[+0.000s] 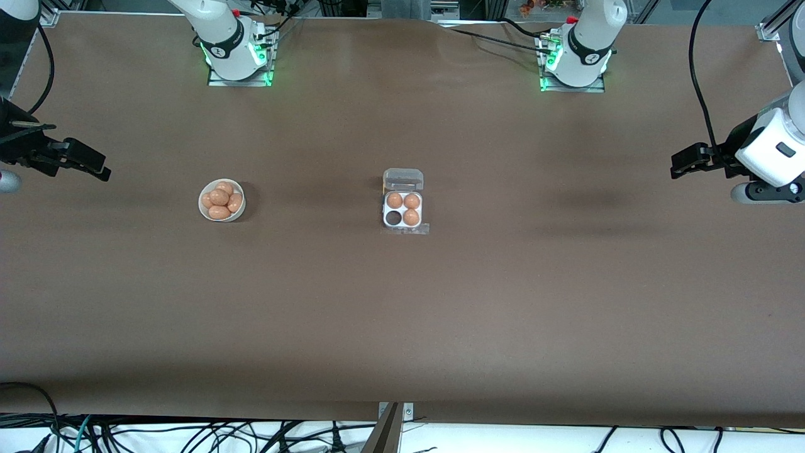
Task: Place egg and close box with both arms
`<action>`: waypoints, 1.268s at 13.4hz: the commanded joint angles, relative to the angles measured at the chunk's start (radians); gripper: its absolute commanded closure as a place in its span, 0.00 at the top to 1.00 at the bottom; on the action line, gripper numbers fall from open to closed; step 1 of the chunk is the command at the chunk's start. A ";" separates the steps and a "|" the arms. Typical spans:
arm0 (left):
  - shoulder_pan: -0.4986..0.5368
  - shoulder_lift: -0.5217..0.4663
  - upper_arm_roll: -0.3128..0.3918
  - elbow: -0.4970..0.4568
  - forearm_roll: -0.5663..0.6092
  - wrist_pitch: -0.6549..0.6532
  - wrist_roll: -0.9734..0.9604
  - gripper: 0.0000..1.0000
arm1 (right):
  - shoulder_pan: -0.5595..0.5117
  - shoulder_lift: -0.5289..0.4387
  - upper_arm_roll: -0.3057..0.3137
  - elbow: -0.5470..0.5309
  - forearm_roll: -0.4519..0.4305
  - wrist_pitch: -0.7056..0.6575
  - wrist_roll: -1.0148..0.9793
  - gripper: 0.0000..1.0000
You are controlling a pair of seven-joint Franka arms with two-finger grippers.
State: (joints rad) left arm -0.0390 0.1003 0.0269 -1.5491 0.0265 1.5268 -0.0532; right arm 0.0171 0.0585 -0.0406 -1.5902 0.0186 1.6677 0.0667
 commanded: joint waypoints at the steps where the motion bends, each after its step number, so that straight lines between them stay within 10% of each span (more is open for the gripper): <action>1: 0.005 -0.004 -0.002 0.020 -0.020 -0.017 0.004 1.00 | -0.005 -0.014 0.002 -0.013 -0.003 -0.005 0.001 1.00; 17: 0.005 -0.002 -0.005 0.040 -0.019 -0.019 0.003 1.00 | -0.005 -0.014 0.002 -0.013 -0.005 -0.005 -0.010 1.00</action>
State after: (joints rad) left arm -0.0391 0.0990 0.0249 -1.5260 0.0260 1.5261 -0.0532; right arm 0.0171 0.0585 -0.0407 -1.5903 0.0186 1.6669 0.0667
